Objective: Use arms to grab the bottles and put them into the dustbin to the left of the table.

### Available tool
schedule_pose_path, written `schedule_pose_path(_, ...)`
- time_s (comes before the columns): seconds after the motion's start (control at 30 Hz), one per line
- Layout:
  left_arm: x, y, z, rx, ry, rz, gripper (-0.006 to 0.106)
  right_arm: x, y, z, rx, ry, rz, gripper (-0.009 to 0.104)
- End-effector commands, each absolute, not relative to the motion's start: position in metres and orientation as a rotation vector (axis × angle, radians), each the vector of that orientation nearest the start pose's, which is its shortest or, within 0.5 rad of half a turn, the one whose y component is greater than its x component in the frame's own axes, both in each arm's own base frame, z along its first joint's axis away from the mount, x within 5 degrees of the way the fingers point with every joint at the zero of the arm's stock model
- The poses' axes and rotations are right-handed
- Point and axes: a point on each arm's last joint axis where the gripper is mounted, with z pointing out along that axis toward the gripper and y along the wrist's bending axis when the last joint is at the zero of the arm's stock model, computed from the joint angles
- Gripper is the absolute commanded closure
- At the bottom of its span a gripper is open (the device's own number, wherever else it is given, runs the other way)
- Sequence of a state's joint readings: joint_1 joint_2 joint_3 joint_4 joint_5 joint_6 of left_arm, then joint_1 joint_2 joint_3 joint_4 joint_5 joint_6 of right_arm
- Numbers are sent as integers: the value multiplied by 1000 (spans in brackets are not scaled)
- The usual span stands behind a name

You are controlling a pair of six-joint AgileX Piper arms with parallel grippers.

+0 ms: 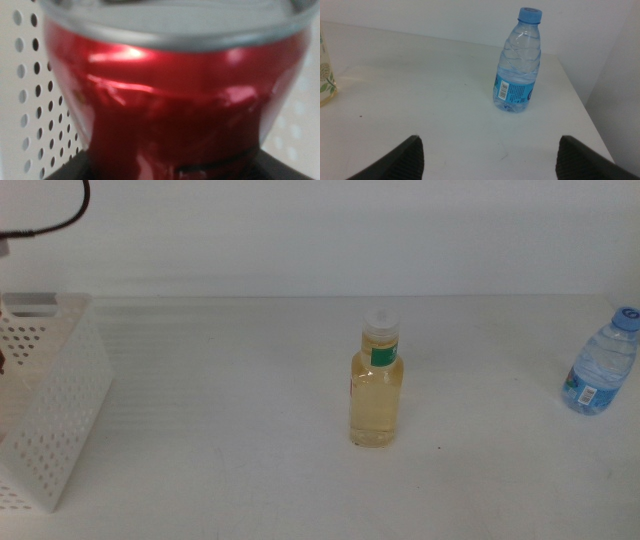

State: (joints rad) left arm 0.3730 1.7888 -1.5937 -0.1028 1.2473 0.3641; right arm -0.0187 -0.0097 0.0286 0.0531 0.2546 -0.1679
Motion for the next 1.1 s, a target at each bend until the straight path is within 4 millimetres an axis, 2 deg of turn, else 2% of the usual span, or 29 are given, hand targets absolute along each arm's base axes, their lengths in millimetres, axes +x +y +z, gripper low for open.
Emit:
schedule_pose_path(0.0, 343, 124, 317, -39, 2871, -29, 105, 54, -1, 192, -98, 1643, -113, 25)
schedule_pose_path(0.37, 368, 134, 270, -107, 2933, -63, 105, 54, -1, 192, -98, 1643, -113, 25)
schedule_pose_path(0.7, 380, 141, 241, -127, 2962, -22, 104, 54, -1, 192, -98, 1643, -113, 25)
schedule_pose_path(0.87, 383, 142, 232, -131, 2980, -33, 95, 54, -1, 192, -98, 1643, -113, 25)
schedule_pose_path(1.07, 388, 145, 228, -132, 2940, 0, 70, 54, -1, 192, -98, 1643, -113, 25)
